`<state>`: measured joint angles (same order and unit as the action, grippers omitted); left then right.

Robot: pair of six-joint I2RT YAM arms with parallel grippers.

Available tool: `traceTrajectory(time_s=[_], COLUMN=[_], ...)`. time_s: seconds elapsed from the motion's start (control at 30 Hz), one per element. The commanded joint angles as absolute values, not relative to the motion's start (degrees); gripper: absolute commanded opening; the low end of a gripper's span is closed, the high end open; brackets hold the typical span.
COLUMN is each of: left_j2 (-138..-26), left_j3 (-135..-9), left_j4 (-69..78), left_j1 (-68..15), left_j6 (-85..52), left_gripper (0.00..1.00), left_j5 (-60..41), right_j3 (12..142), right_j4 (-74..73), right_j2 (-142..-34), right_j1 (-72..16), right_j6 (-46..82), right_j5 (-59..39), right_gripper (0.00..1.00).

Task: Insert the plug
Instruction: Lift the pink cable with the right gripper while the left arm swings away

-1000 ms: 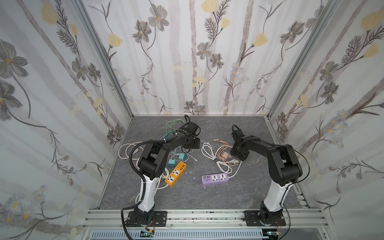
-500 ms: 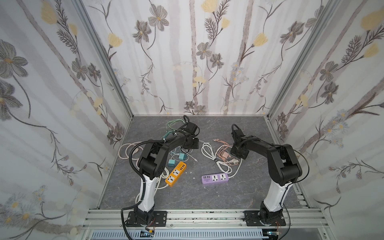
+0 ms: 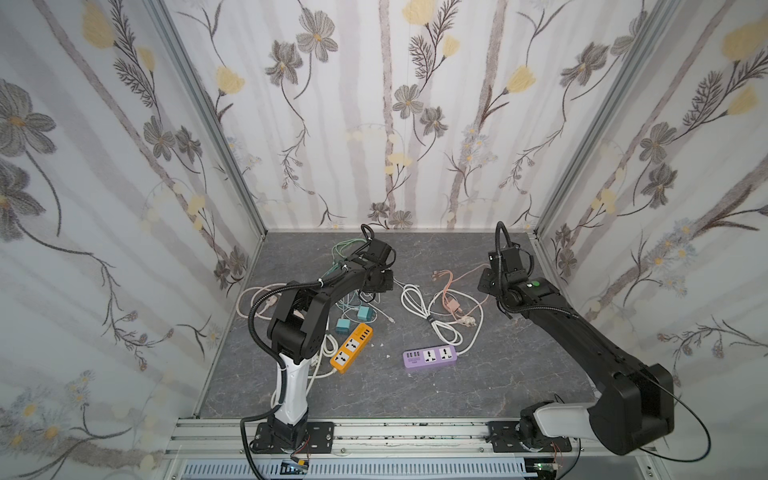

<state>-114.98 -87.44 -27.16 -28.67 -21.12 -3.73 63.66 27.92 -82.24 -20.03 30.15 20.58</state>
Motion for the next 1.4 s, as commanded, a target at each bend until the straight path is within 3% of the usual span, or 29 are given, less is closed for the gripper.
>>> traceTrajectory(time_s=[0.0, 0.33, 0.5, 0.83, 1.2, 1.37], left_j2=[-112.4, -104.5, -95.0, -90.2, -88.5, -88.2], left_j3=[-88.2, -90.7, -89.1, -95.1, -100.3, -98.6], left_j4=[-26.5, -28.3, -24.4, -25.7, -30.8, -29.4], left_j1=[-28.2, -25.4, -25.4, -24.2, -16.6, -14.7], left_j6=[-21.0, -19.2, -17.7, -10.3, -9.6, -13.3], left_gripper=[0.0, 0.0, 0.0, 0.0, 0.0, 0.0], left_j5=[-0.6, 5.1, 4.2, 17.6, 23.0, 7.4], right_j3=[65.3, 75.8, 79.2, 86.3, 97.9, 102.1], right_j4=[23.2, 18.2, 15.2, 9.1, 11.5, 12.6], right_j2=[-77.2, -70.4, -68.2, -67.1, -77.3, -82.8], right_j1=[-20.3, -20.4, -20.4, -19.9, -20.5, -22.5], right_j6=[23.3, 14.6, 11.3, 1.2, -0.9, -2.1], right_j5=[22.4, 19.8, 20.6, 25.0, 9.2, -1.8], right_gripper=[0.0, 0.0, 0.0, 0.0, 0.0, 0.0])
